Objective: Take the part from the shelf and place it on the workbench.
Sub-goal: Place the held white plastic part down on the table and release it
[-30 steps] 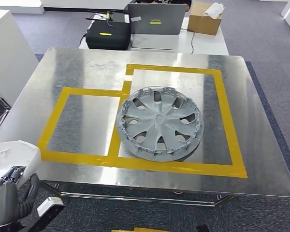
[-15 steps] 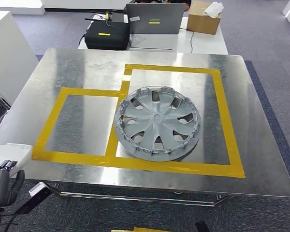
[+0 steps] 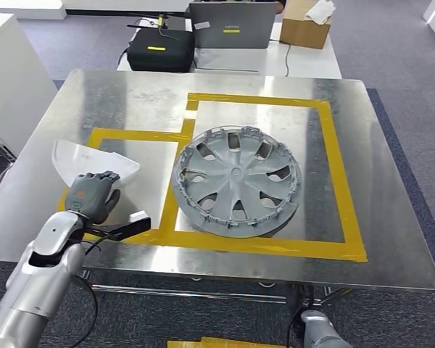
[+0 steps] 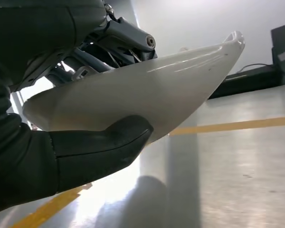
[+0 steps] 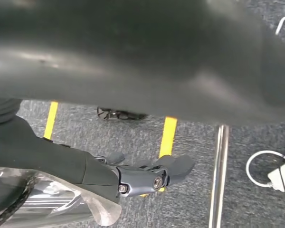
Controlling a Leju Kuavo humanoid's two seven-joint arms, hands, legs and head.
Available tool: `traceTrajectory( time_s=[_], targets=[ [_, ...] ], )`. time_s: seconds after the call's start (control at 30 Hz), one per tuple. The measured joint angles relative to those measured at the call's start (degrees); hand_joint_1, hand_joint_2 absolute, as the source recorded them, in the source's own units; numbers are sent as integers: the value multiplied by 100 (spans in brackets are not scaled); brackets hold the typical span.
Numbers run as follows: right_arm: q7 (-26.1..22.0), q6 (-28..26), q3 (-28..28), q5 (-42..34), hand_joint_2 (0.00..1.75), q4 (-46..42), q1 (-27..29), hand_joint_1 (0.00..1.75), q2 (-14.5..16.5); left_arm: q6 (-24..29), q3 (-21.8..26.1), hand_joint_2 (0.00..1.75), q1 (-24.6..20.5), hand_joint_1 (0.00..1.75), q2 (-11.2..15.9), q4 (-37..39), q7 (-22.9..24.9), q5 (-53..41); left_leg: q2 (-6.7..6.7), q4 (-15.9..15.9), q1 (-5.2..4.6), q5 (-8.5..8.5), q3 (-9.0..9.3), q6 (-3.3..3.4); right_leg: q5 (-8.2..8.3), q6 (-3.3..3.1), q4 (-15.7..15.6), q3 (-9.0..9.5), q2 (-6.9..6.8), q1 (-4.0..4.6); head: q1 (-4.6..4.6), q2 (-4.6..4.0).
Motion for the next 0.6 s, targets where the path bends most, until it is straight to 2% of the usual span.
traceTrajectory(
  time_s=[0.23,0.6],
  targets=[
    [5,10,58,-54,0,4,-53,0,2,-44,-601,175,-413,175,-248,423,95,-58,2,0,0,-3,-14,-1,-2,0,0,-17,3,0,2,0],
    [57,-55,211,-247,0,9,-53,0,20,1,-1091,175,-499,175,-579,903,382,-125,2,-2,1,-2,-19,-1,-3,-2,2,-20,3,1,1,0]
  ],
)
